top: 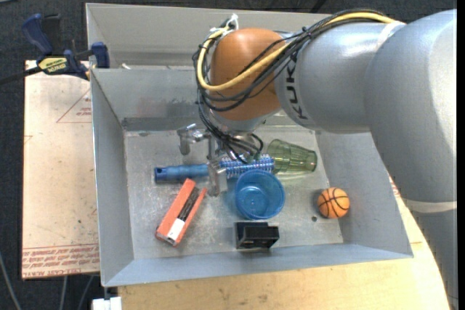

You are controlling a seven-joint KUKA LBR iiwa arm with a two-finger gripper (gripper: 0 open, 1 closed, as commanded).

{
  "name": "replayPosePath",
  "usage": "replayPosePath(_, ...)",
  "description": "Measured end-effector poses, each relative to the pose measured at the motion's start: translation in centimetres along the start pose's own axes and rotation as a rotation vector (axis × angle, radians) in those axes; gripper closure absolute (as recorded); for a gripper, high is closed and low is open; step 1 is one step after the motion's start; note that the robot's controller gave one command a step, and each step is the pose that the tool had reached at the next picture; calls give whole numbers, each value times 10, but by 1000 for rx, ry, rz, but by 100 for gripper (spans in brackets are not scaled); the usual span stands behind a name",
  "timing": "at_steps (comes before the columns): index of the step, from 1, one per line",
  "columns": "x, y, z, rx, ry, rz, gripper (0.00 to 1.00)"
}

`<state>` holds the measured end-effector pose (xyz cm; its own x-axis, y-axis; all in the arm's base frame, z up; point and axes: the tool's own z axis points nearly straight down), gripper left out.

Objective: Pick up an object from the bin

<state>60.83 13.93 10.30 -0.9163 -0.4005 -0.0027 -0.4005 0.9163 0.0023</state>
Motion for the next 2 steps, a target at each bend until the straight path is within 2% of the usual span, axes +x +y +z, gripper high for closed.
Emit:
replayPosePath(1, 0, -2, 24, 4, -7, -10, 0)
replayPosePath(2, 18, 36, 34, -2, 0, -132, 100)
